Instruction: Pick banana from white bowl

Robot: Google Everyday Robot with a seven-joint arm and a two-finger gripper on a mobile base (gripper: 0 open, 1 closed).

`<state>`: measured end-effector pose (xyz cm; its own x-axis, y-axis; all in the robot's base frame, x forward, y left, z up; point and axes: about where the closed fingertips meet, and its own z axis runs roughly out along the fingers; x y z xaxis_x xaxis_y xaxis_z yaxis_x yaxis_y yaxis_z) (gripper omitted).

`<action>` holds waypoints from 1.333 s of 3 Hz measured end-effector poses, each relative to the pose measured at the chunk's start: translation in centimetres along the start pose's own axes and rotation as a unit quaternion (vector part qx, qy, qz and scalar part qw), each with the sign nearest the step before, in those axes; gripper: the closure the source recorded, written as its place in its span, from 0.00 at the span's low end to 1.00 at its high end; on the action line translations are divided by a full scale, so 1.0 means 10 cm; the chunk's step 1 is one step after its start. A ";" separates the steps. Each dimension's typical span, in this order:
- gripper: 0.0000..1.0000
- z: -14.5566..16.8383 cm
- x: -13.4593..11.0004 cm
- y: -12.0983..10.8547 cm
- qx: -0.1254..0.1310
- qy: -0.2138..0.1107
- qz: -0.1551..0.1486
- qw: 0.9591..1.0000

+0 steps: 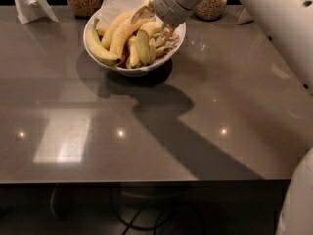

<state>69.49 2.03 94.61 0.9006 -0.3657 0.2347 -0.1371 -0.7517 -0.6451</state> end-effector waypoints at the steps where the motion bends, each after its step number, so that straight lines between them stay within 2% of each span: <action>1: 0.48 0.11 0.01 0.06 -0.009 -0.009 0.001 1.000; 2: 0.57 0.17 0.02 0.09 -0.013 -0.014 0.001 1.000; 3: 0.75 0.16 0.02 0.08 -0.013 -0.014 0.001 1.000; 4: 0.98 0.14 0.02 0.05 -0.013 -0.016 -0.002 1.000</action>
Offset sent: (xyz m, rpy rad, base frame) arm 0.0118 -0.0002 -0.0240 -0.0281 0.0453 0.0110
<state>70.15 2.41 93.30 0.9137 -0.3451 0.2146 -0.1427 -0.7670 -0.6256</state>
